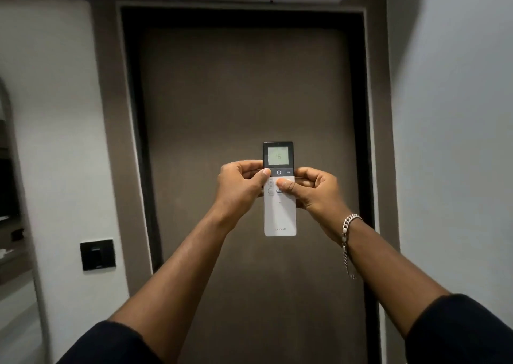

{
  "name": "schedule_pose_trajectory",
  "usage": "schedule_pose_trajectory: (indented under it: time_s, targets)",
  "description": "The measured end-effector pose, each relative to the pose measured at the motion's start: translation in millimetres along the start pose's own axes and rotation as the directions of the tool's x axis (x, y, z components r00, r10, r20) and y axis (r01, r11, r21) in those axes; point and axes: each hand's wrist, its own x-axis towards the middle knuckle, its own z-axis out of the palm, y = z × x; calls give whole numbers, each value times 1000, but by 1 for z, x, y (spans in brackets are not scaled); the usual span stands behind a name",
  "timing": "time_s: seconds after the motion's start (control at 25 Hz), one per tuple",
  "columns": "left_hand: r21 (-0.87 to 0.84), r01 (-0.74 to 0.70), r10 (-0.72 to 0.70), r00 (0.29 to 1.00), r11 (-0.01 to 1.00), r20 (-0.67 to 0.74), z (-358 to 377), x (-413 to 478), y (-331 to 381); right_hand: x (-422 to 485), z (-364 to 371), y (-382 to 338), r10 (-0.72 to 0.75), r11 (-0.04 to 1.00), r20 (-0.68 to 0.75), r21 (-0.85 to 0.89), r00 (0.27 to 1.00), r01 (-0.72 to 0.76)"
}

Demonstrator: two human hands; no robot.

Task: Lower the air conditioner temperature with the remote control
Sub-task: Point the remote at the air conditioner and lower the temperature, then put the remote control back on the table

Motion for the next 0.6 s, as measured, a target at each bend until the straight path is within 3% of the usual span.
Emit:
schedule_pose_trajectory:
  time_s: [0.12, 0.24, 0.4, 0.6]
  targets:
    - [25, 172, -173, 966, 985, 190, 58, -36, -62, -54, -54, 68, 173, 984, -132, -20, 976, -177]
    - [132, 366, -386, 825, 921, 412, 139, -101, -139, -139, -123, 151, 432, 885, -304, -36, 849, -464]
    - [236, 530, -549, 574, 815, 608, 254, -222, -238, -274, -211, 245, 671, 676, -519, 134, 530, -725]
    - [390, 655, -656, 217, 647, 723, 370, -396, -339, -453, -288, 334, 784, 442, -606, 389, 137, -808]
